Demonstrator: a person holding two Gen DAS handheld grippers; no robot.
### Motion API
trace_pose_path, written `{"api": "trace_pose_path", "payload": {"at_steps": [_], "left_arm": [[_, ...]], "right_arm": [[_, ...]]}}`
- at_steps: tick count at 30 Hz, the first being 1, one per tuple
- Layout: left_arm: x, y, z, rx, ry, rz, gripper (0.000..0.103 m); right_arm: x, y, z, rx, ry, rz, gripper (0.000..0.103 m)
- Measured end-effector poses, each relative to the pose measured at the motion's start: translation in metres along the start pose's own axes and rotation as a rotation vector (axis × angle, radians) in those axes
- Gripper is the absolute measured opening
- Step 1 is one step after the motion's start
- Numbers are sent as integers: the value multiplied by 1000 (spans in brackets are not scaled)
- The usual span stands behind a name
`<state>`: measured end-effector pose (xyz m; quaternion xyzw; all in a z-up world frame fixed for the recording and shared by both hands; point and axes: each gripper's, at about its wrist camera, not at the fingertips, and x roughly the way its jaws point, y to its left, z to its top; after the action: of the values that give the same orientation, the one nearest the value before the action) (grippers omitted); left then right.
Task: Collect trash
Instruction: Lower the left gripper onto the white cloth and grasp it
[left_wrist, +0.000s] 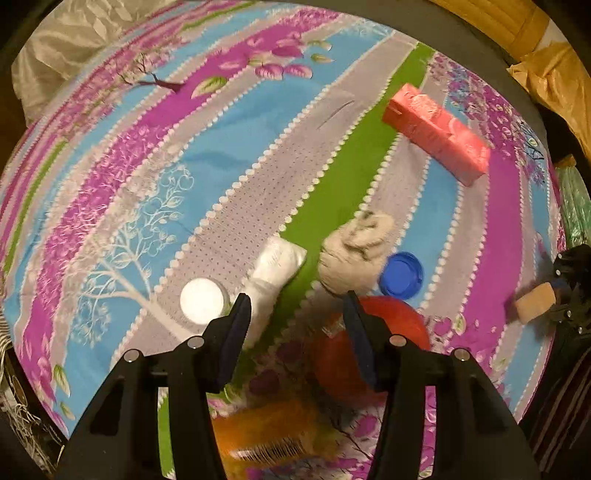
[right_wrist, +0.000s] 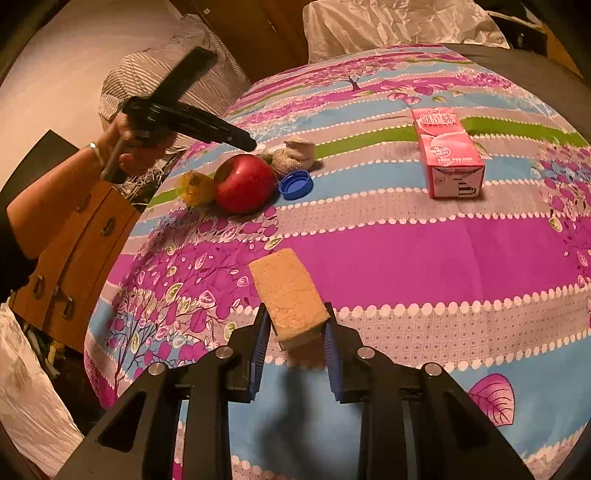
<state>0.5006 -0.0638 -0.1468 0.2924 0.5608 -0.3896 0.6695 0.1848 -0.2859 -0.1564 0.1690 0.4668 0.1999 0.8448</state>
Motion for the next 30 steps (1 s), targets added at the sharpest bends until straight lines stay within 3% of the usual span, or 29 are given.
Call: {"api": "trace_pose_path", "payload": {"at_steps": [5,14,19,26,30], "left_arm": [[6,16,15,-12,4,-32,48],[34,10,22,37,69,-37,44],[46,24,21,-22,83,10,27],[35,20,20,-51,52,76,18],[-12,17,21,-73,-49,103,18]], "right_arm": [[1,-8,2,36,-7,18,30],[1,-19,2,56,-12,13,29],[-1,-21,1,74,-28,7,29],[-11,-21,2,75,-51,0,29],[-24,-18,4,78,-79,5,29]]}}
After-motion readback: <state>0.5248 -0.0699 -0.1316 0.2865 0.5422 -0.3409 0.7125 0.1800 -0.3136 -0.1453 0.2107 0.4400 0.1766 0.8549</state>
